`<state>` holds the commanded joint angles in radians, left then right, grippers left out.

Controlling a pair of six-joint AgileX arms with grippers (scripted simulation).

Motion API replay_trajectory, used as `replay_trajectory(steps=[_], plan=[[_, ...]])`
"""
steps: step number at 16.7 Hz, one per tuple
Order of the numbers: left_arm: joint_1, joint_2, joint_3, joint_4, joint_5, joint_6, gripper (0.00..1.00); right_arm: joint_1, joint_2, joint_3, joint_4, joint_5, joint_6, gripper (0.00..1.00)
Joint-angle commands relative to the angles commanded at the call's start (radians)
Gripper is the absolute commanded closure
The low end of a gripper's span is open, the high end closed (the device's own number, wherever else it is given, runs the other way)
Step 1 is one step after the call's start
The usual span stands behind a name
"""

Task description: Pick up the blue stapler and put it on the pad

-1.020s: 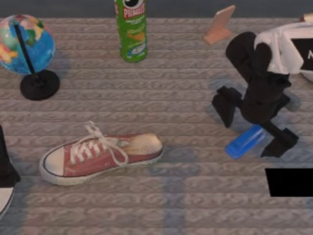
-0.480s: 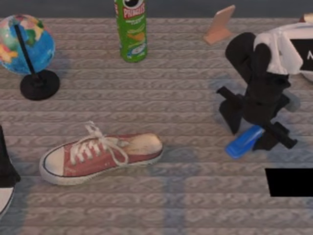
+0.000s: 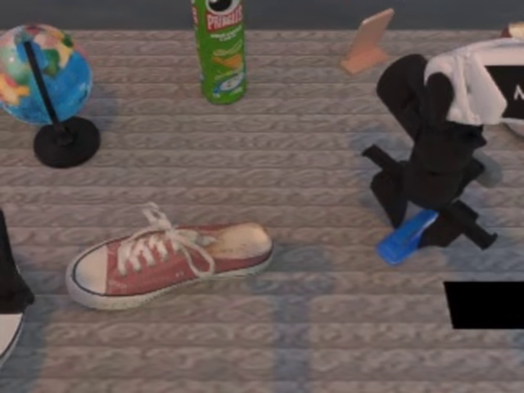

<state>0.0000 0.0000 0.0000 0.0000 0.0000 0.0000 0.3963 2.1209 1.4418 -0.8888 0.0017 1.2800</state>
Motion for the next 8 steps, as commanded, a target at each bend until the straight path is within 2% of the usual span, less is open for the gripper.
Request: replay_trajectory(steps=[8], plan=[[0.000, 0.000, 0.000, 0.000, 0.000, 0.000, 0.00, -0.002, -0.004, 0.015, -0.017, 0.000, 0.003, 1.00]])
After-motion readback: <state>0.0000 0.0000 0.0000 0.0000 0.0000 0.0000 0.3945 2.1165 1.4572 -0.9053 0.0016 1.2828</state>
